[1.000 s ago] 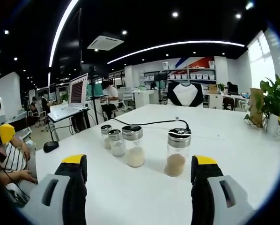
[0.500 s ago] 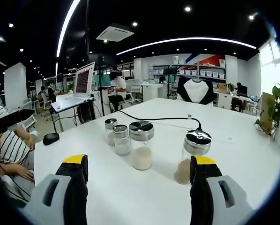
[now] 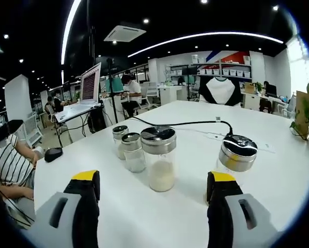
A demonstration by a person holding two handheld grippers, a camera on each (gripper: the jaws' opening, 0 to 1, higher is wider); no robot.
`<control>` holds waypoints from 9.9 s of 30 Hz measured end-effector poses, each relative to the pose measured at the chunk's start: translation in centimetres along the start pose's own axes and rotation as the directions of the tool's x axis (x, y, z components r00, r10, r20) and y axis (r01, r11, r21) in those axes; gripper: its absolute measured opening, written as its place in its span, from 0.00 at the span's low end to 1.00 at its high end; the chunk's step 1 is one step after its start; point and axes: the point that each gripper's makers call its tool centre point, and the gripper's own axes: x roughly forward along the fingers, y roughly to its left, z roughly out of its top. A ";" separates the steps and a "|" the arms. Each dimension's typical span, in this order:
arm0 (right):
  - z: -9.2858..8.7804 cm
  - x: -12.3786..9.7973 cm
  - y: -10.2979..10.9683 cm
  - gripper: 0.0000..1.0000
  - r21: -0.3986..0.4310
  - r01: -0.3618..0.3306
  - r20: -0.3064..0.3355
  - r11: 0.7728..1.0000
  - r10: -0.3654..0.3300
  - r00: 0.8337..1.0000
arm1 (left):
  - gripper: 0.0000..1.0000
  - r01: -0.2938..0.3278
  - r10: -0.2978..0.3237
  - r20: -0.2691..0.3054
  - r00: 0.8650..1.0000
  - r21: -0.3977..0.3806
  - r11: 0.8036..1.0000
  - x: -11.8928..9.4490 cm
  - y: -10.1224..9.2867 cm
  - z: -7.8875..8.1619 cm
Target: Rotate the seasoning bottle until the label or dispensing opening points toward the visible target arrow and the bottle remains upright within the marked orientation range
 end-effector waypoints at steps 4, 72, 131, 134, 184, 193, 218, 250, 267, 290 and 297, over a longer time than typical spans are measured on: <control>-0.3 1.0 -0.2 0.85 -0.005 -0.003 -0.027 1.000 0.003 1.000 | 1.00 -0.016 0.016 -0.015 1.000 0.012 1.000 -0.1 0.3 -0.4; -1.7 9.2 -1.9 0.43 -0.076 0.079 -0.084 0.994 -0.086 0.993 | 0.99 -0.050 0.051 -0.059 0.997 0.021 0.999 -0.7 1.1 -0.9; -5.9 0.1 -1.0 0.43 -0.051 0.070 -0.098 0.996 -0.075 0.992 | 0.98 -0.010 0.011 -0.081 0.997 0.010 1.000 0.6 0.0 -1.7; -6.1 -0.5 -0.9 0.43 -0.052 0.071 -0.101 0.996 -0.076 0.992 | 0.98 -0.008 0.009 -0.081 0.997 0.009 1.000 0.6 -0.2 -1.7; -6.4 -4.5 0.2 0.68 -0.081 0.077 -0.062 0.994 -0.082 0.995 | 0.97 0.029 -0.029 -0.111 0.993 -0.002 1.000 1.4 -1.4 -2.6; -6.3 -4.6 0.7 0.71 -0.053 -0.061 -0.030 0.997 0.059 0.998 | 0.97 0.031 -0.031 -0.112 0.993 -0.006 1.000 1.3 -1.4 -2.6; -5.5 -5.0 2.3 0.49 -0.083 -0.328 -0.012 0.941 0.328 0.945 | 0.97 0.018 -0.018 -0.115 0.993 0.003 1.000 1.0 -1.2 -2.7; -5.4 -4.5 2.2 0.44 -0.133 -0.264 -0.004 0.955 0.266 0.964 | 1.00 0.019 -0.018 -0.126 0.992 0.004 1.000 1.3 -1.1 -3.0; -5.4 -4.4 1.3 0.44 -0.086 -0.124 0.003 0.989 0.124 0.992 | 0.99 0.018 -0.017 -0.126 0.992 0.005 1.000 1.3 -1.1 -2.8; -5.6 -4.7 0.4 0.44 -0.013 0.060 0.008 0.998 -0.059 0.998 | 0.99 0.018 -0.019 -0.133 0.991 -0.005 1.000 1.4 -1.2 -3.1; -5.6 -4.8 0.2 0.44 0.010 0.120 0.018 0.993 -0.120 0.993 | 0.99 0.018 -0.020 -0.137 0.990 -0.013 1.000 1.5 -1.3 -3.2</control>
